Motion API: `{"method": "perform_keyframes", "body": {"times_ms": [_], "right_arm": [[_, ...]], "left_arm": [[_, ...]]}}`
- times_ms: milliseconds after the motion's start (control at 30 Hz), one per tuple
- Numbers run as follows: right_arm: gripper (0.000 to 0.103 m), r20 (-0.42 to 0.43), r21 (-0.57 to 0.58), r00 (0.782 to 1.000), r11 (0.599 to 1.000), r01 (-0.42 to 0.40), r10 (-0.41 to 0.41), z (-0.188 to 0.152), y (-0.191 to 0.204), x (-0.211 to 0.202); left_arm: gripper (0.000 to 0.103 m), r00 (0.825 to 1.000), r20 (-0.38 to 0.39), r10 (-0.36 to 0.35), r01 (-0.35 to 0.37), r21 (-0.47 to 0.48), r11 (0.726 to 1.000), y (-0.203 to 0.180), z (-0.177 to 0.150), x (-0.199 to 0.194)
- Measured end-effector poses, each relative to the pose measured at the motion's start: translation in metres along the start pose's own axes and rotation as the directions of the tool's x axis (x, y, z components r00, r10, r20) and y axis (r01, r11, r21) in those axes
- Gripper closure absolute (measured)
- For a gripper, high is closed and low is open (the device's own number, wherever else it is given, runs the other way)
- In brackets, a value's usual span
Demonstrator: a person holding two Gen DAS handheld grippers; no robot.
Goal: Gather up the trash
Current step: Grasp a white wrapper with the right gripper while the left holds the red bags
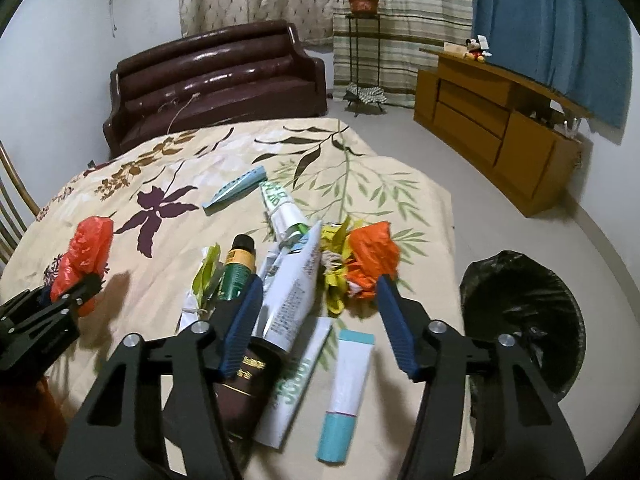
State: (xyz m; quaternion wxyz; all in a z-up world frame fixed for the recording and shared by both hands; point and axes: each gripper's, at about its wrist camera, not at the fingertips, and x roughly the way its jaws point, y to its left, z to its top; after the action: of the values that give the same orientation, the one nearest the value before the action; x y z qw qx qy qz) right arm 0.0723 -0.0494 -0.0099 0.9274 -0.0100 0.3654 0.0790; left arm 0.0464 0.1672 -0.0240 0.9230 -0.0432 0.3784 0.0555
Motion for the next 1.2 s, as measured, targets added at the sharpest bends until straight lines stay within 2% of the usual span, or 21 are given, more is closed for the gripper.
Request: {"method": "perform_keyframes", "body": {"times_ms": [167, 233, 300, 367, 500, 900, 1200], "right_arm": [[0.050, -0.034, -0.022, 0.999, 1.000, 0.016, -0.017, -0.001, 0.010, 0.013], [0.056, -0.062, -0.015, 0.998, 1.000, 0.007, -0.008, -0.002, 0.010, 0.019], [0.070, -0.079, -0.006, 0.997, 1.000, -0.004, 0.003, -0.004, 0.009, 0.024], [0.079, -0.094, 0.005, 0.995, 1.000, -0.021, 0.022, -0.005, 0.008, 0.025], [0.085, -0.095, 0.000, 0.995, 1.000, -0.023, 0.023, -0.007, 0.010, 0.026], [0.088, -0.020, 0.006, 0.999, 0.999, -0.031, 0.031, -0.002, -0.004, -0.004], [0.088, 0.024, 0.043, 1.000, 0.999, -0.004, 0.003, -0.006, -0.041, -0.028]], "left_arm": [[0.065, 1.000, -0.005, 0.002, -0.003, -0.018, 1.000, 0.012, 0.000, 0.004], [0.065, 1.000, -0.007, -0.002, 0.002, -0.023, 1.000, 0.014, -0.001, 0.006], [0.065, 1.000, -0.010, -0.007, 0.007, -0.026, 1.000, 0.015, -0.001, 0.007], [0.065, 1.000, -0.016, -0.015, 0.014, -0.030, 0.999, 0.015, -0.002, 0.009], [0.065, 0.999, -0.022, -0.028, 0.027, -0.028, 0.999, 0.013, -0.004, 0.012], [0.065, 0.998, 0.013, -0.055, 0.055, -0.019, 0.998, -0.007, -0.003, -0.005], [0.065, 0.991, 0.044, -0.126, 0.124, 0.035, 0.992, -0.054, -0.001, -0.024]]}}
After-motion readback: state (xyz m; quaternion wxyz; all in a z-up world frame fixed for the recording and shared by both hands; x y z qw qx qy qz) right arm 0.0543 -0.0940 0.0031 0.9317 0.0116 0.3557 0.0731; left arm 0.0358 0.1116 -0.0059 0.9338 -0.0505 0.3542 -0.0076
